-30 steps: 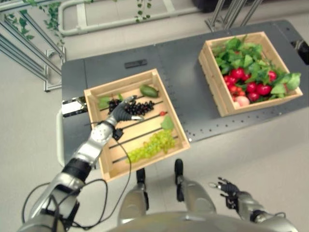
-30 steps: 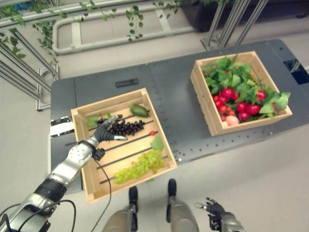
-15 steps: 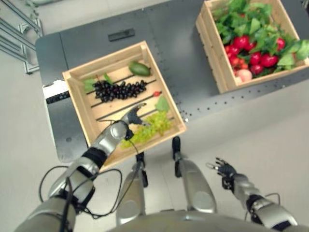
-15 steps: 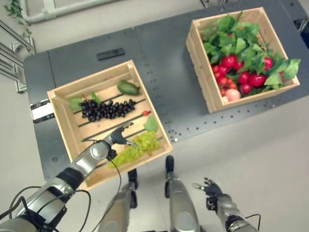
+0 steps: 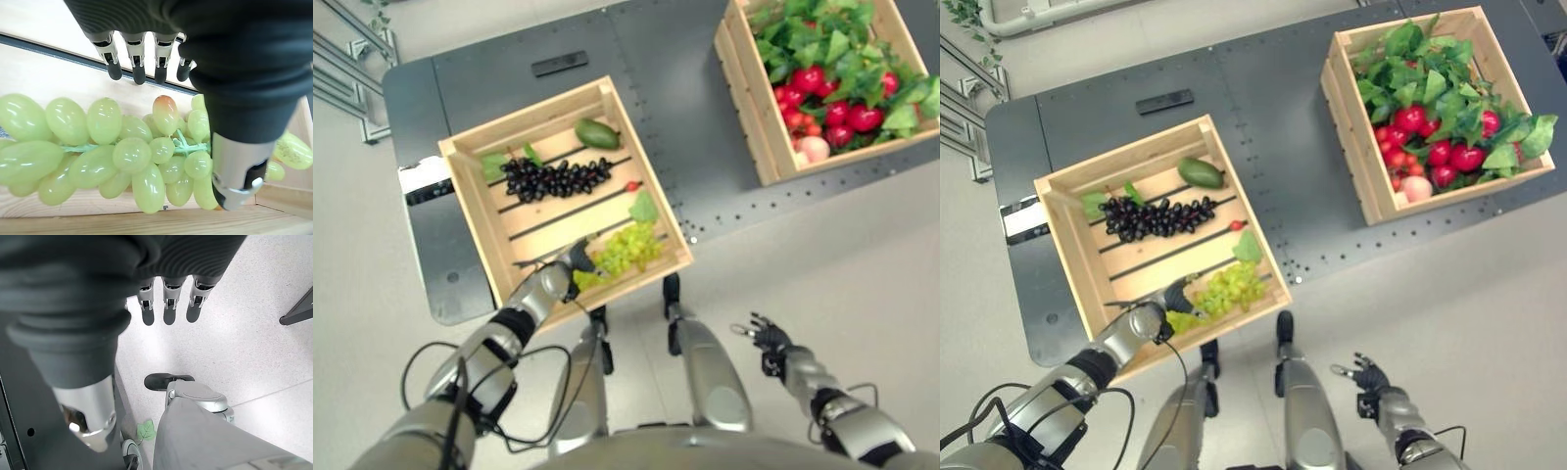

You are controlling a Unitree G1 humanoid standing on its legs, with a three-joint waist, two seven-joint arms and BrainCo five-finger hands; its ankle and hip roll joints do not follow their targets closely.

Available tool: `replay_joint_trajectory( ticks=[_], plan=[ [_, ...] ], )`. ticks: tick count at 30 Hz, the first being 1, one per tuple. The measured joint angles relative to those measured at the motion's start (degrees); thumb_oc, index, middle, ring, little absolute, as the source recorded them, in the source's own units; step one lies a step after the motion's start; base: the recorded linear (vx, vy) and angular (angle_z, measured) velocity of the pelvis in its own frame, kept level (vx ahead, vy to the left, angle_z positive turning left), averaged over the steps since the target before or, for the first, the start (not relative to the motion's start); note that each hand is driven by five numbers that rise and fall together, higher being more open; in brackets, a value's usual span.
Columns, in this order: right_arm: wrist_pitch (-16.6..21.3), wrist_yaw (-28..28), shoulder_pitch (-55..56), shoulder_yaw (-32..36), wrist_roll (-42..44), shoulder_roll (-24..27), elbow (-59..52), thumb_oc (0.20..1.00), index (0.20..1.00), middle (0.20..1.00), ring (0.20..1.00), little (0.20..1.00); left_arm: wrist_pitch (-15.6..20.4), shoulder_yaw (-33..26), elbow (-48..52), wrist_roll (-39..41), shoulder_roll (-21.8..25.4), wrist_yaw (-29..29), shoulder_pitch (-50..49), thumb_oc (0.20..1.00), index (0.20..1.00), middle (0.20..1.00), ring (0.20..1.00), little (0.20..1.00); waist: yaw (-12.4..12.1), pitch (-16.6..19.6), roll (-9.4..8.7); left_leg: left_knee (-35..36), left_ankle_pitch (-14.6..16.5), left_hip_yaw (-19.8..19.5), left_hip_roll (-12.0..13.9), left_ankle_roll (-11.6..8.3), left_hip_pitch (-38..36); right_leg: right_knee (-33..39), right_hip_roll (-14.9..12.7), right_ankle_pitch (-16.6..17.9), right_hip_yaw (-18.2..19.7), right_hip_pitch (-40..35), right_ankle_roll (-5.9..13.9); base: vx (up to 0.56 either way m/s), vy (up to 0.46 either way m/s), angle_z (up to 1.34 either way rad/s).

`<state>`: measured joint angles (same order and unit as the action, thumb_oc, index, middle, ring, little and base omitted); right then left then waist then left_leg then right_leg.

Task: Pick up the fruits from the basket on one side to the basket on the other side

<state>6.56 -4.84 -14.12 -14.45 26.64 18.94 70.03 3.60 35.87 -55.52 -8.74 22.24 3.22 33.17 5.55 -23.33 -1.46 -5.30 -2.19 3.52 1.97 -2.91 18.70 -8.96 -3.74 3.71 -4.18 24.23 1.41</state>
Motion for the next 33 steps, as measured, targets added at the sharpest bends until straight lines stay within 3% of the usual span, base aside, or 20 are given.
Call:
replay_joint_trajectory(
  ticks=[21,28,33],
  plan=[
    [1.49,1.70,-1.10,-4.83,3.85,-0.44,-5.49,1.000,1.000,1.000,1.000,1.000,-0.07,-0.14,-4.08,-1.75,0.36,7.88,6.75,1.000,1.000,1.000,1.000,1.000,-0.02,-1.27,-2.89,-4.30,1.61,1.47,-0.15,0.45,5.09,-1.27,-0.12,0.68,1.89,4.54,0.69,-0.02,-0.012,-0.03],
    [1.59,2.26,-1.55,-6.22,4.32,-1.34,-5.47,1.000,1.000,1.000,1.000,1.000,-1.12,1.17,-6.13,-1.84,0.25,7.54,8.70,1.000,1.000,1.000,1.000,1.000,0.60,-1.39,-4.76,-4.26,1.92,2.46,-0.28,0.80,5.04,-0.96,-0.26,1.01,2.60,4.76,0.79,0.01,-0.005,-0.05],
    [1.59,2.75,-1.76,-6.22,4.35,-2.11,-5.37,1.000,1.000,1.000,1.000,1.000,-1.82,1.71,-6.09,-1.87,0.20,6.37,8.85,1.000,1.000,1.000,1.000,1.000,1.39,-1.39,-4.78,-4.21,2.01,2.54,-0.37,0.63,4.46,-0.75,-0.32,1.31,2.59,4.13,0.48,0.01,-0.003,-0.02]
  ],
)
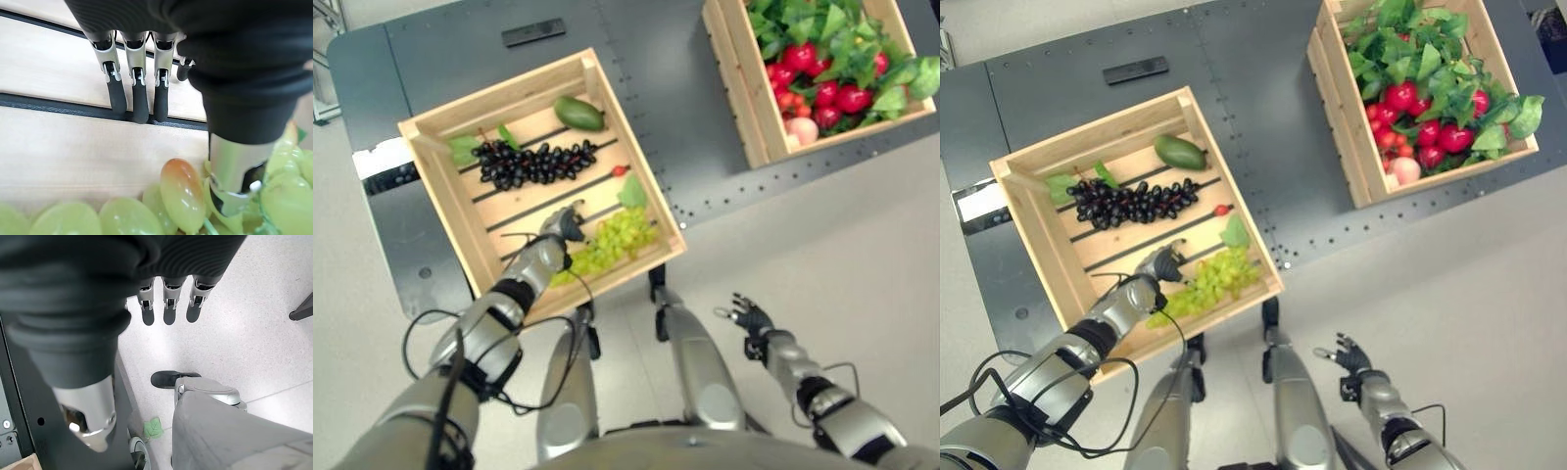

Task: Pick up the fruits from the basket on one side to the basket on the other side

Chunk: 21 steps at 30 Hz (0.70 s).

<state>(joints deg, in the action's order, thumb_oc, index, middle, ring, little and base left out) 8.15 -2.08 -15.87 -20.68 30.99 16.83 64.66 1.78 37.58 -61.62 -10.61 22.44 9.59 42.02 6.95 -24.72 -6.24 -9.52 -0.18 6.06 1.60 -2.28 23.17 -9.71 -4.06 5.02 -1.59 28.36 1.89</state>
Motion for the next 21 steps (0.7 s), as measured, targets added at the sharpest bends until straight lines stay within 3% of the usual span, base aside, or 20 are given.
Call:
replay_joint_trajectory(
  ticks=[6,10,14,17,21],
  plan=[
    [0.05,-0.04,-0.21,0.02,0.16,-0.06,-0.14,1.000,1.000,1.000,1.000,1.000,-0.29,2.22,6.20,0.07,1.72,-3.86,-2.42,1.000,1.000,1.000,1.000,1.000,-0.15,-0.01,0.02,0.13,0.02,-0.05,-0.23,0.06,-0.47,-0.05,-0.30,-0.03,-0.33,-0.29,0.00,0.00,-0.001,-0.01],
    [0.05,-0.23,-0.17,0.30,0.16,0.19,-0.27,1.000,1.000,1.000,1.000,1.000,-0.20,3.27,17.06,0.23,4.94,-8.13,-7.37,1.000,1.000,1.000,1.000,1.000,-0.55,-0.33,0.50,0.13,0.00,-0.42,-0.24,0.06,-0.33,-0.07,-0.40,-0.22,-0.72,-0.32,0.25,0.00,-0.004,0.02],
    [0.06,-1.08,-0.04,0.79,0.15,0.85,-0.95,1.000,1.000,1.000,1.000,1.000,0.08,2.17,26.22,2.88,7.32,-11.71,-10.84,1.000,1.000,1.000,1.000,1.000,-1.38,-0.91,1.18,0.10,-0.02,-0.95,-0.19,0.04,-0.12,-0.08,-0.38,-0.25,-1.16,-0.33,0.19,0.01,-0.008,0.06],
    [-0.01,-1.89,0.14,2.70,0.04,1.84,-1.25,1.000,1.000,1.000,1.000,1.000,0.61,-0.13,33.52,4.93,12.04,-15.00,-15.12,1.000,1.000,1.000,1.000,1.000,-1.67,-1.68,2.06,0.17,-0.24,-1.66,-0.16,-0.08,-0.28,-0.02,-0.49,-0.15,-1.92,-0.83,-0.18,0.01,-0.004,0.09],
    [-0.03,-2.77,0.48,3.35,-0.06,3.17,-1.37,1.000,1.000,1.000,1.000,1.000,0.89,-2.57,35.98,5.24,15.46,-17.05,-18.32,1.000,1.000,1.000,1.000,1.000,-2.06,-2.05,2.42,0.17,-0.34,-1.71,-0.03,-0.16,-0.91,0.05,-0.36,-0.29,-2.17,-1.61,-0.38,0.00,-0.002,0.03]
  ],
)
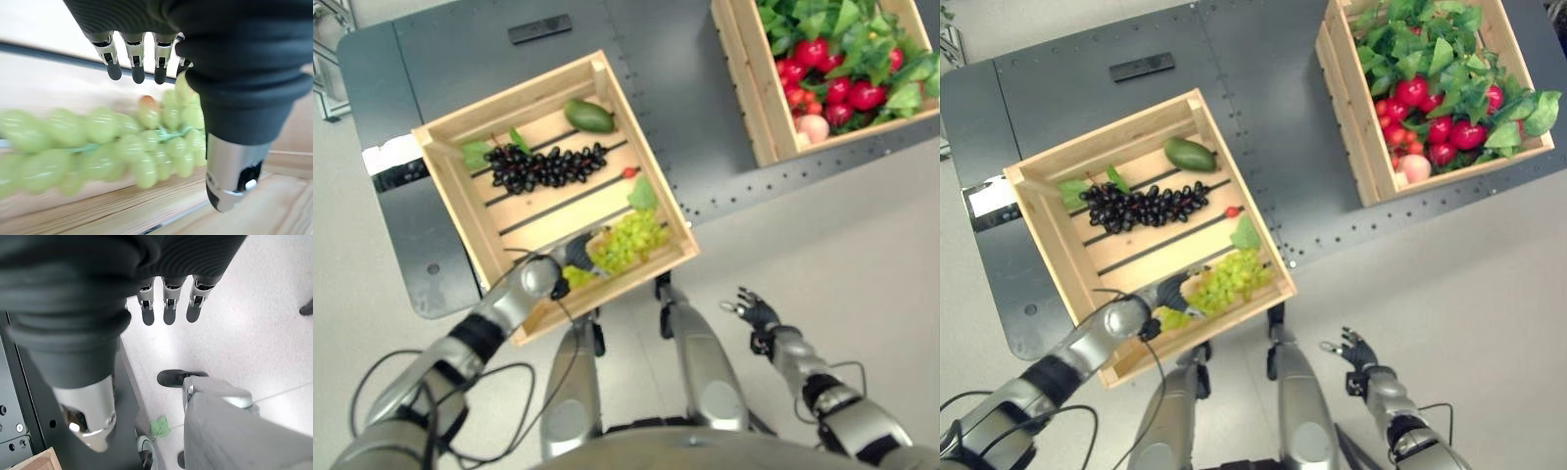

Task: Pick up the fruits from the basket on one side to the basket on the other side

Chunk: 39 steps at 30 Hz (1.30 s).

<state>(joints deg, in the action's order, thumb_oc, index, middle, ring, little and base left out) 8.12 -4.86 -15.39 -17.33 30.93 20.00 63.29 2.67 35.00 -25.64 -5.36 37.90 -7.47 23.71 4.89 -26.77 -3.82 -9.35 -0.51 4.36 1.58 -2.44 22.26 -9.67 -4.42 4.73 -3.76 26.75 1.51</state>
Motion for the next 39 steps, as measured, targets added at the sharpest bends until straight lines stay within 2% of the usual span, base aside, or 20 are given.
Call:
replay_joint_trajectory(
  ticks=[4,9,14,27,31,39],
  plan=[
    [-0.03,-1.12,0.38,1.10,-0.12,0.16,0.31,1.000,1.000,1.000,1.000,1.000,0.02,-0.32,2.11,0.66,1.24,-1.82,-1.18,1.000,1.000,1.000,1.000,1.000,-1.13,-0.05,0.05,0.03,-0.10,-0.24,0.03,-0.09,-0.65,-0.03,0.01,0.01,-0.11,-0.66,-0.02,0.00,0.001,0.01],
    [-0.09,-2.32,0.47,1.15,-0.53,0.48,0.71,1.000,1.000,1.000,1.000,1.000,0.18,-0.34,6.33,0.66,3.32,-3.64,-1.13,1.000,1.000,1.000,1.000,1.000,-1.23,-0.04,0.05,-0.04,-0.22,-0.96,-0.01,-0.12,-0.79,-0.25,-0.05,-0.21,-0.59,-1.03,0.17,-0.01,0.003,0.05],
    [-0.57,-2.94,0.46,1.12,-0.55,0.47,0.58,1.000,1.000,1.000,1.000,1.000,0.14,-0.23,6.34,0.50,2.83,-4.24,-1.14,1.000,1.000,1.000,1.000,1.000,-1.14,-0.04,0.05,-0.11,-0.38,-1.13,0.04,-0.15,-0.66,-0.32,0.07,-0.22,-0.57,-0.90,0.14,-0.01,0.001,0.00],
    [-0.84,-2.47,0.26,0.65,-1.03,0.49,-4.28,1.000,1.000,1.000,1.000,1.000,-0.19,2.33,-2.38,-3.48,-5.55,0.18,6.16,1.000,1.000,1.000,1.000,1.000,-0.83,-0.12,0.02,-0.01,-0.38,0.16,0.09,-0.15,0.34,-0.44,0.14,-0.07,0.19,0.70,0.01,-0.01,-0.001,-0.03],
    [-0.89,-1.69,0.18,-1.30,-1.04,0.47,-7.14,1.000,1.000,1.000,1.000,1.000,-0.36,4.56,-7.28,-5.26,-8.88,2.79,8.92,1.000,1.000,1.000,1.000,1.000,0.36,-0.41,-0.12,0.09,-0.38,0.37,0.08,-0.14,0.39,-0.45,0.16,0.08,0.35,0.96,-0.19,0.00,-0.001,-0.01],
    [-0.90,-0.75,1.01,-2.78,-1.02,1.06,-15.01,1.000,1.000,1.000,1.000,1.000,-0.53,4.74,-9.82,-5.31,-9.36,5.94,12.15,1.000,1.000,1.000,1.000,1.000,1.10,-1.44,-0.32,0.43,-0.38,1.75,0.14,-0.13,1.73,-1.24,0.40,0.07,1.79,3.50,-0.14,-0.01,-0.016,-0.08]
  ],
)
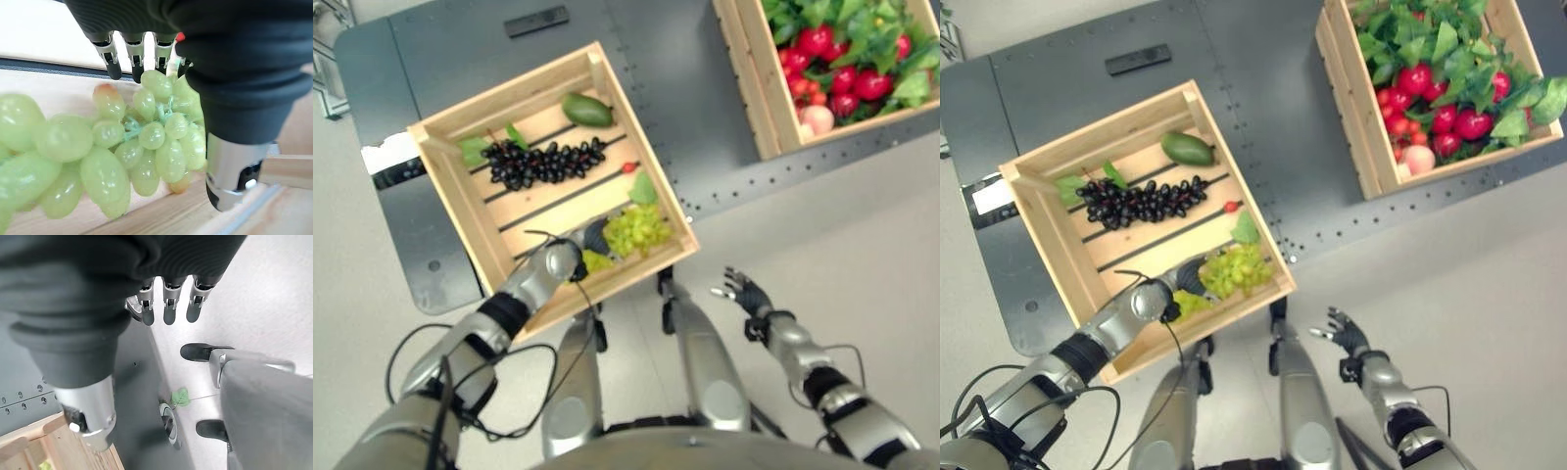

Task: Pick up the fruits from the basket on one side to the basket on the other side

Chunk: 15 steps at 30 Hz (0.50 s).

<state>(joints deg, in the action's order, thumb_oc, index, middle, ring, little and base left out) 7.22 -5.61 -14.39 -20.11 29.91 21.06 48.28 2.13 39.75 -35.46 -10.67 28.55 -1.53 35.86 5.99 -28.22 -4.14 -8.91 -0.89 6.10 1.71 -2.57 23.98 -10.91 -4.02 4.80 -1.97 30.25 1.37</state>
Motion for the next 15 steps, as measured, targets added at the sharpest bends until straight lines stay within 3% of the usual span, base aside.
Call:
replay_joint_trajectory(
  ticks=[15],
  plan=[
    [0.43,1.81,-0.01,-1.07,0.07,0.31,-2.47,1.000,1.000,1.000,1.000,1.000,1.18,-0.02,-2.41,-2.79,0.27,5.92,2.91,1.000,1.000,1.000,1.000,1.000,0.70,-0.35,-0.43,-0.40,0.08,1.12,-0.10,0.37,3.55,-1.21,0.09,-0.06,1.28,4.58,0.31,0.00,-0.008,-0.03]
  ],
)
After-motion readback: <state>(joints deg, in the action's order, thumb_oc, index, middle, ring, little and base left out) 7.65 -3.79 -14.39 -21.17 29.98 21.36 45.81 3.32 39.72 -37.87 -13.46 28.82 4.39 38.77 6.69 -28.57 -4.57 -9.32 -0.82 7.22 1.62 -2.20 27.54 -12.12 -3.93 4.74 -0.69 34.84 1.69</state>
